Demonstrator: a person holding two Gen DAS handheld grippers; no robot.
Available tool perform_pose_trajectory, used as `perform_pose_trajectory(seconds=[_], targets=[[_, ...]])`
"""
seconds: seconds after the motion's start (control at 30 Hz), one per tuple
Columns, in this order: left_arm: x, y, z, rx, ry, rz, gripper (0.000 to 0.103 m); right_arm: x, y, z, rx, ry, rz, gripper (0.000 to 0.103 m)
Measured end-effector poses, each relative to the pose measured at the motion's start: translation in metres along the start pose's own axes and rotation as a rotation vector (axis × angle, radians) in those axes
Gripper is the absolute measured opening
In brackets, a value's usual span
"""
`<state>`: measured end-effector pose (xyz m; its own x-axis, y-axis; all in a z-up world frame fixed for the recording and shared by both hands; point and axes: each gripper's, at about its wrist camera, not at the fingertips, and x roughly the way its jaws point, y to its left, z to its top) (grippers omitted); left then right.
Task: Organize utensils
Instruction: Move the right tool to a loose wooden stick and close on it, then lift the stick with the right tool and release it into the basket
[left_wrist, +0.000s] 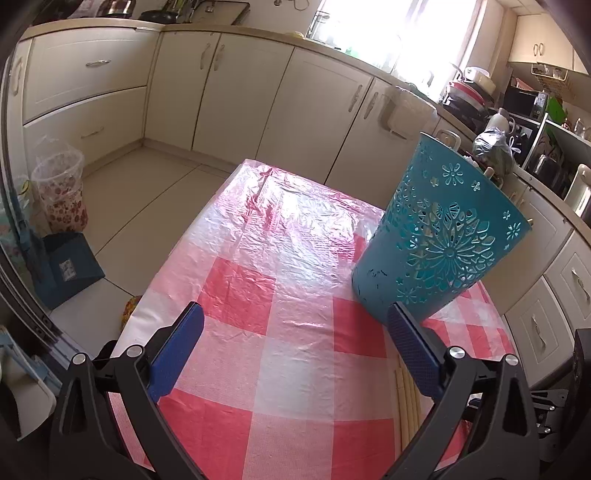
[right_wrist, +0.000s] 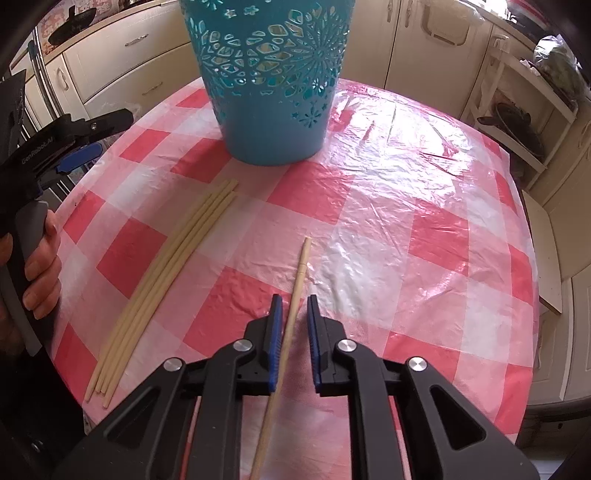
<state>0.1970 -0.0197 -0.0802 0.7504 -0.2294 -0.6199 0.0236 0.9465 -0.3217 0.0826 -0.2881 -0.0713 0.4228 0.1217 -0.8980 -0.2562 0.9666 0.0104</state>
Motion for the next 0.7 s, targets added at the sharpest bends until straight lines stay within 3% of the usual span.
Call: perform_pose_trajectory(seconds=[0.07,0.2,0.43,0.6,0.7], targets=[[0.001,-0.001,0.0,0.002,0.003,0.001,0.095,-0.002,0.002,-0.002,0.004,-0.011,0.004,0.005],[0.001,-0.001,-0.001,0.002,0.008,0.002,0.095,-0.011,-0.002,-0.002,0.072,-0.057,0.099,0.005],[0.004,-0.002,-0.002,0.004,0.022,0.006,0.095,-0.053,-0.028,0.008,0.263,-0.21,0.348,0.005],[0.005,-0.002,-0.002,0.005,0.027,0.009,0.095,-0.095,-0.038,0.041,0.339,-0.383,0.495,0.005],[0.006,-0.003,-0.002,0.008,0.03,0.011,0.095,-0.122,-0.041,0.075,0.367,-0.525,0.522,0.005]])
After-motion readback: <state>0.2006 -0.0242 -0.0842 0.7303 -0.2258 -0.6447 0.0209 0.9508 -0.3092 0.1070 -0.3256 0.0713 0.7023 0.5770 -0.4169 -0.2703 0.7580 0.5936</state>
